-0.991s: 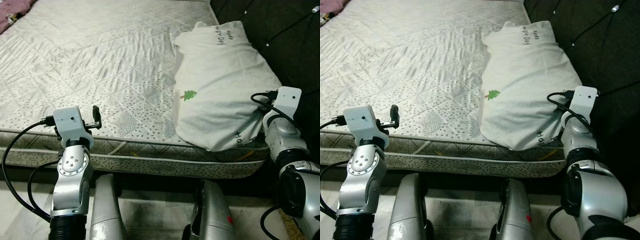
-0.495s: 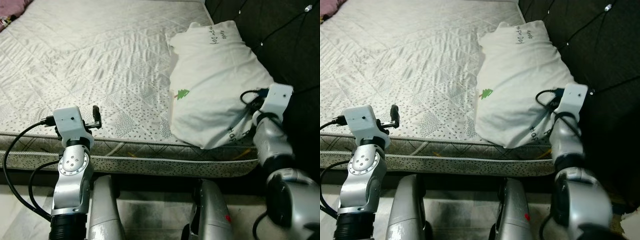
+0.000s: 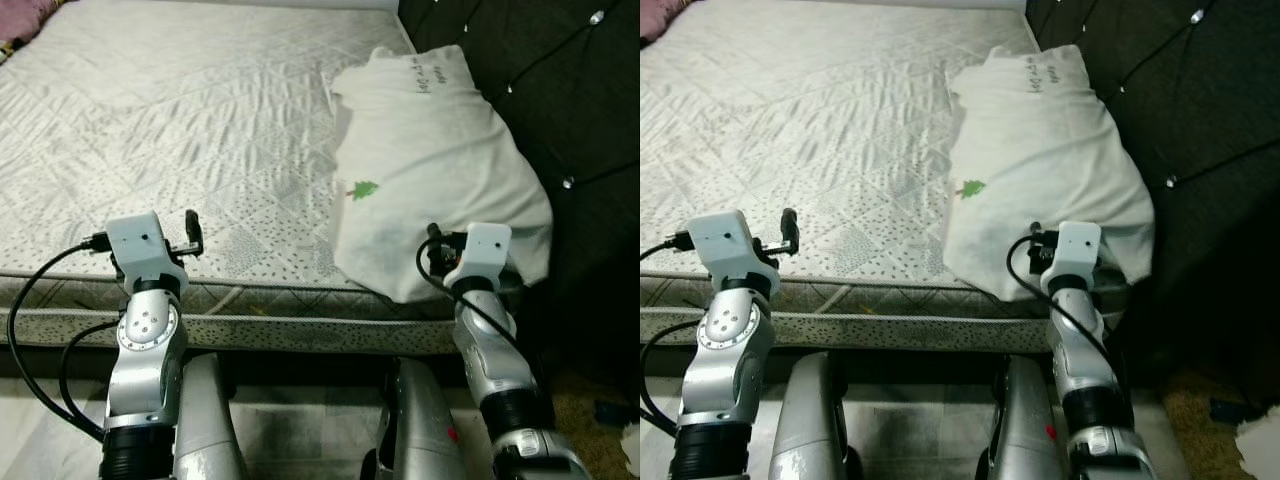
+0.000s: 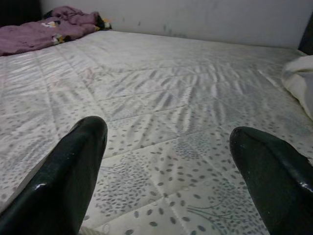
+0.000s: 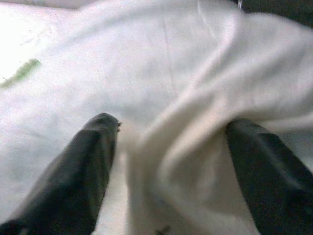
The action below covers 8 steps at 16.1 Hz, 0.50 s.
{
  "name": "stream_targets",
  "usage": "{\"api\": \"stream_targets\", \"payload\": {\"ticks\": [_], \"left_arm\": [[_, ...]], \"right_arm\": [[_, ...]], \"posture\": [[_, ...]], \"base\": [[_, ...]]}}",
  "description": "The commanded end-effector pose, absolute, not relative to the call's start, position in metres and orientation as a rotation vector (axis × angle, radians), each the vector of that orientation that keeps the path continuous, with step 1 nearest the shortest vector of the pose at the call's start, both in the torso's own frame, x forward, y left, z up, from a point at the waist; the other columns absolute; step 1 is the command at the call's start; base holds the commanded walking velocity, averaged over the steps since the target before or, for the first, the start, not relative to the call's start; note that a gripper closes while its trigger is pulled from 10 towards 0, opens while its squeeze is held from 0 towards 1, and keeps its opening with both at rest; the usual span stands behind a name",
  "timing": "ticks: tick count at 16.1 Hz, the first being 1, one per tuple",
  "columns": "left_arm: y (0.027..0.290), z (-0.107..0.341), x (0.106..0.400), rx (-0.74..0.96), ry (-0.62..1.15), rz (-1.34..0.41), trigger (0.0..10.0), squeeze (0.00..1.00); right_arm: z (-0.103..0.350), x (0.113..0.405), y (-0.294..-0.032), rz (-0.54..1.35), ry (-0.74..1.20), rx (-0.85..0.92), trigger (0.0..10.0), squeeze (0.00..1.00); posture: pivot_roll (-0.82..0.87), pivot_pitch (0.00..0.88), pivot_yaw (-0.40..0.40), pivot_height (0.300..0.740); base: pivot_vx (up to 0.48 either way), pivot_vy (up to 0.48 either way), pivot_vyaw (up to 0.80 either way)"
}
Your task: Clean up the room
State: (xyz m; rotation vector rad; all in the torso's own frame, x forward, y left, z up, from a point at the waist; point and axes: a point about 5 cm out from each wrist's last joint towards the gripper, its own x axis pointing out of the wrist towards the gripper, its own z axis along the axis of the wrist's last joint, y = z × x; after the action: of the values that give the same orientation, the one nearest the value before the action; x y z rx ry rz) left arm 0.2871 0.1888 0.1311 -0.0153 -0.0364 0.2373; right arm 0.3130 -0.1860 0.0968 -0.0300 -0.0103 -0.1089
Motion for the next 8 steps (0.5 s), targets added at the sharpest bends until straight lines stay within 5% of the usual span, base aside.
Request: {"api": "stream_targets", "payload": {"ticks": [1, 7, 8], "left_arm": [[0.188, 0.132, 0.288, -0.02, -0.043, 0.233, 10.0, 0.0], [0.186, 0.136, 0.292, -0.022, -0.065, 0.232, 10.0, 0.0], [0.186, 0.136, 0.293, -0.023, -0.068, 0.232, 10.0, 0.0]], "right_arm": [[0.109, 0.313, -0.182, -0.086, -0.059, -0.038, 10.0, 1.0], [0.158, 0.322, -0.154, 0.005, -0.257, -0.063, 10.0, 1.0], [0.162, 0.322, -0.151, 0.023, -0.265, -0.055, 10.0, 0.24]], "posture": [[0.07, 0.0, -0.043, 0.509], [0.07, 0.0, -0.041, 0.509], [0.07, 0.0, -0.042, 0.509]], "base": [[0.0, 0.0, 0.0], [0.0, 0.0, 0.0], [0.0, 0.0, 0.0]]}}
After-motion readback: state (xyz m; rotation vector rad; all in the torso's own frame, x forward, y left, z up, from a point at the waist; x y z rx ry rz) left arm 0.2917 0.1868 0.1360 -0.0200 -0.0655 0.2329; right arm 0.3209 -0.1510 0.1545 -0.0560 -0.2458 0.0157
